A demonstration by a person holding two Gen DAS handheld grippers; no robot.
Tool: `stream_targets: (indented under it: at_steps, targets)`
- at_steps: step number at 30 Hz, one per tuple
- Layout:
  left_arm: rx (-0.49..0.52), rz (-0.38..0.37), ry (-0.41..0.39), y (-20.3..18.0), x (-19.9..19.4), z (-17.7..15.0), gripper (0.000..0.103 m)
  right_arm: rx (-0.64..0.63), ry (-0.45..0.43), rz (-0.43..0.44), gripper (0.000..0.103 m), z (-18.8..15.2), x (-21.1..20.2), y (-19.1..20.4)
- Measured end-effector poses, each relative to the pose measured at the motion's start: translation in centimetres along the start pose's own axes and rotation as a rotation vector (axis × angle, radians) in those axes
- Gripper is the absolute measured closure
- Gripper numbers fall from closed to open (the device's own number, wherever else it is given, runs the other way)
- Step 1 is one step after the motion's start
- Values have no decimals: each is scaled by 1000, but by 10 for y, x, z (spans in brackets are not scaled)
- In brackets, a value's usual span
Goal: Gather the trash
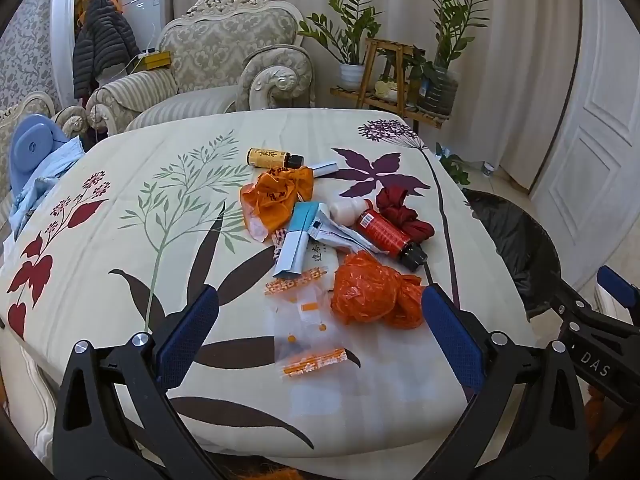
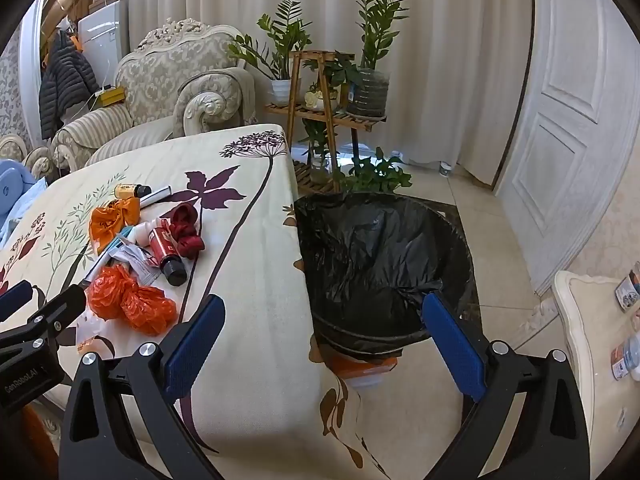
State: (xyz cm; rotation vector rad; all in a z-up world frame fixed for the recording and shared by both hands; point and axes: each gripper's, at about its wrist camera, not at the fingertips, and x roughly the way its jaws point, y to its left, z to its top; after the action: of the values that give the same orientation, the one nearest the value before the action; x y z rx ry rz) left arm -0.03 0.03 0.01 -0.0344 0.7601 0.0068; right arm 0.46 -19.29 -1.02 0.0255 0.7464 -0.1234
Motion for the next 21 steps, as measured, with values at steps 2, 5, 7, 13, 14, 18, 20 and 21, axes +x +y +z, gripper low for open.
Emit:
stream_targets:
  at_steps: [2, 5, 7, 13, 14, 18, 20, 21]
  targets:
    - [-2, -1, 0, 1, 0, 0, 4, -1, -2, -1, 7, 0, 0, 0]
    - [10, 7, 1, -5, 0, -1, 4, 0, -4, -1, 7, 0, 0, 0]
    - [10, 9, 1, -7, 0, -1, 4, -1, -5, -5, 7, 1, 0, 0]
    - [9, 3, 6, -6, -1, -1, 4, 5, -6, -8, 7, 2, -2, -2]
    - [10, 3, 6, -7, -1, -1, 4, 5, -5, -8, 7, 1, -2, -2]
    - [10, -2, 10, -9, 5, -1, 4, 6, -6, -7, 7, 1, 1, -1]
    - [5, -8, 13, -5, 4, 2, 4, 7, -5, -6, 7, 1, 1, -1]
    - [5, -9, 13, -5, 4, 2, 4, 7, -5, -5, 7, 2, 1, -2]
